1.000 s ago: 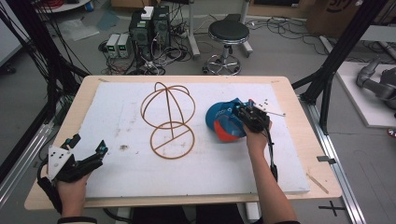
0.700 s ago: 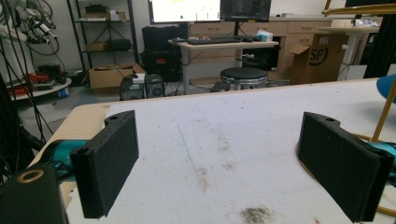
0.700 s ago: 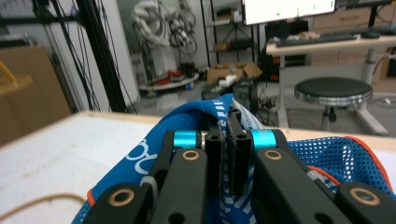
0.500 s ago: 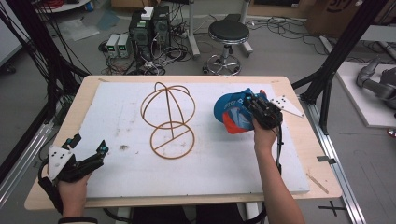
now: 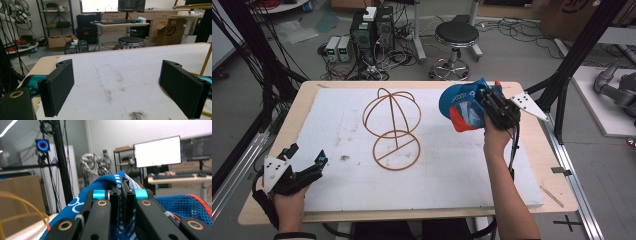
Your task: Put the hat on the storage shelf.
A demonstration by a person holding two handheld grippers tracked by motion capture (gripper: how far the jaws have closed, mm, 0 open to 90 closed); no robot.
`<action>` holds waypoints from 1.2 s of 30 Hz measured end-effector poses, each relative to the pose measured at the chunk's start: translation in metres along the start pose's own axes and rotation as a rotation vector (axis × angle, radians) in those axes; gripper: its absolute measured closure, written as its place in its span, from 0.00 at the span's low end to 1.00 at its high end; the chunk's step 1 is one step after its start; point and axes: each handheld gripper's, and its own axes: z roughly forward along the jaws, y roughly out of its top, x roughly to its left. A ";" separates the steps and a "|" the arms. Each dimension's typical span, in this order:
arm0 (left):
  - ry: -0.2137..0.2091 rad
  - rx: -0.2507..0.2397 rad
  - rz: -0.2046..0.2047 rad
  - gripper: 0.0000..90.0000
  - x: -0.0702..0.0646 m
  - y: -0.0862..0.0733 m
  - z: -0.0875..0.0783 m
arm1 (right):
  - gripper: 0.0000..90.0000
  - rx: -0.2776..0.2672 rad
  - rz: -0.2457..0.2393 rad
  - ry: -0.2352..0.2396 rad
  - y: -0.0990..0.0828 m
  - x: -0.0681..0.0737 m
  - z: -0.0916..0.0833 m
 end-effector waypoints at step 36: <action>-0.005 -0.010 0.003 0.15 0.000 0.001 0.000 | 0.99 -0.186 0.018 0.138 0.074 0.080 0.042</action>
